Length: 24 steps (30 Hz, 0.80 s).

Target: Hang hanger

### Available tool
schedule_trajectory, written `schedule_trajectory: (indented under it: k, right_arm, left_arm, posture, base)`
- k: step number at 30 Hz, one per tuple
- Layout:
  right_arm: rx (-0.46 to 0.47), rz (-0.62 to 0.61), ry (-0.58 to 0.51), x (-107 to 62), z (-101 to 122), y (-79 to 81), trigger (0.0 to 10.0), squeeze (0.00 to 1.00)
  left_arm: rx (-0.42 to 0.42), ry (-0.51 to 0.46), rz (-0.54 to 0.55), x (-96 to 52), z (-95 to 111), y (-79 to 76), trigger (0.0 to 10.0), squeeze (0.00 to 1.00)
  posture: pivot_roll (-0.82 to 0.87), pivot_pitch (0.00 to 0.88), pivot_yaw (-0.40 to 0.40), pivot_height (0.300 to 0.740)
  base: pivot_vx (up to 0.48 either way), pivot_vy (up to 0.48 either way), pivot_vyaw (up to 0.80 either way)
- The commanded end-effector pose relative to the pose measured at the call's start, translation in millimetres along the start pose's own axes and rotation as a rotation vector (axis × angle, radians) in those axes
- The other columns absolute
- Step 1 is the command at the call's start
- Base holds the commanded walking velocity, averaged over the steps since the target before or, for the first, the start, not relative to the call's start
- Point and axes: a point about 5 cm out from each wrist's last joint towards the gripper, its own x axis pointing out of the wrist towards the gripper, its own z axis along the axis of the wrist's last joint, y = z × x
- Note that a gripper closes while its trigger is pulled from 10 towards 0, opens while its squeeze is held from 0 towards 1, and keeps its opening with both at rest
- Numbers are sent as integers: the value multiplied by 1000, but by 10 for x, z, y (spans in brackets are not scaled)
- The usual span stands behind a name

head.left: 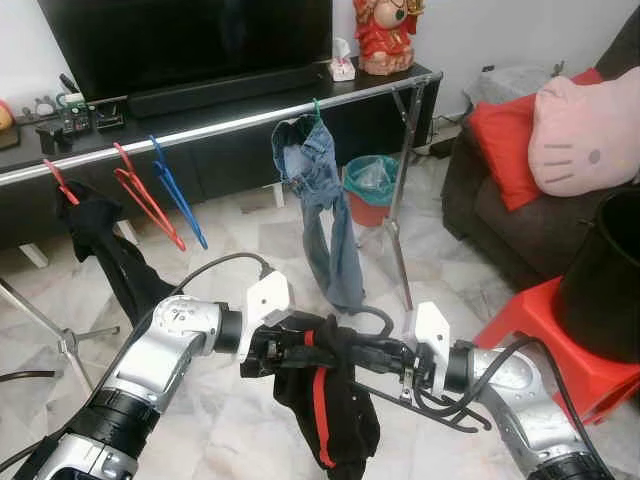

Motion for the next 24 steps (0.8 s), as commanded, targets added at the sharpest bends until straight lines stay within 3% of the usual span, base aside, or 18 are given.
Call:
schedule_trajectory:
  k: [1, 8, 19, 20, 21, 22, 24]
  right_arm:
    - [-42, 22, -11, 57, 70, 5, 10000, 0]
    - [-41, 24, -6, 57, 54, 11, 10000, 0]
    - [-54, 16, -8, 72, 75, -3, 10000, 0]
    - [-56, 16, -8, 71, 78, -5, 10000, 0]
    - [-58, 15, -7, 70, 80, -7, 10000, 0]
    - [-60, 14, -8, 67, 86, -10, 10000, 0]
    - [-61, 13, -8, 64, 89, -11, 10000, 0]
  left_arm:
    - [-13, -20, -47, 10, 40, -50, 157, 0]
    - [-46, -36, -62, -6, 49, -73, 0, 0]
    - [-64, 64, -110, -33, -77, -159, 0, 0]
    - [-56, 80, -108, -35, -97, -163, 2431, 0]
    - [-51, 90, -107, -35, -109, -165, 2431, 0]
    - [-49, 100, -94, -36, -123, -161, 10000, 0]
    - [-46, 106, -93, -33, -129, -161, 10000, 0]
  posture:
    - [97, 7, 71, 740]
    - [98, 10, 70, 740]
    - [98, 16, 73, 740]
    - [98, 16, 73, 740]
    - [98, 16, 73, 740]
    - [96, 18, 75, 740]
    - [95, 19, 77, 740]
  base:
    - [0, 0, 0]
    - [0, 0, 0]
    - [0, 0, 0]
    - [0, 0, 0]
    - [0, 0, 0]
    - [0, 0, 0]
    - [0, 0, 0]
